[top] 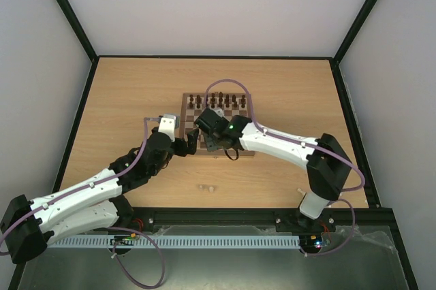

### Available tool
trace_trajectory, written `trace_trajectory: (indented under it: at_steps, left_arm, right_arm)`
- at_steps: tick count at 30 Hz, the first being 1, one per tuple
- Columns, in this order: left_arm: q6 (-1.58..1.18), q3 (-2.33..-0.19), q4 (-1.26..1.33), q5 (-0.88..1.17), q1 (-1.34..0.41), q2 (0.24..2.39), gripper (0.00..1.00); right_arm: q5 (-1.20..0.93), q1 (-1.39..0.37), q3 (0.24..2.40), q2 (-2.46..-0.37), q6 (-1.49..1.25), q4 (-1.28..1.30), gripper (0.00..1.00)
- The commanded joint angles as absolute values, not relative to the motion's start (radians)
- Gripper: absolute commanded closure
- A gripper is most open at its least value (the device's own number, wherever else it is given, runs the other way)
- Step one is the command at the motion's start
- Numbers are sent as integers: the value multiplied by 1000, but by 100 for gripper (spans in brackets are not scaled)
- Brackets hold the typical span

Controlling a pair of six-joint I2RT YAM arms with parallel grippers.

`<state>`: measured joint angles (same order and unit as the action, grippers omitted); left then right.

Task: Set up the chess pieces on the board
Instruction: Place the chess piece on the chessboard, then pick up the chess piece at the center of the board.

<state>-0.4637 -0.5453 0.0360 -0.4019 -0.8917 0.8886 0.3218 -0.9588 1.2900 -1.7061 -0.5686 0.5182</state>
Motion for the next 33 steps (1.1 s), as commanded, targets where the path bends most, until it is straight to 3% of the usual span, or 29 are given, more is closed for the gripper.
trace_trajectory:
  at_steps: [1,13,27,33]
  left_arm:
    - [-465,-573,40,-431,-893,877,1]
    - [-477,-554,34,-471,-893,811,1]
    - [-491,-515,37,-521,-894,698,1]
    - [-490,-515,38,-518,-894,703,1]
  right_arm:
    - [386,-1052,1299,-1618,-621,639,50]
    - [369,-1360,1135,-1492,-858,660,48]
    - [313,-1445,1052,-1630,-925,538,54]
    - [348,-1437,1051,-1663,-946,542,61]
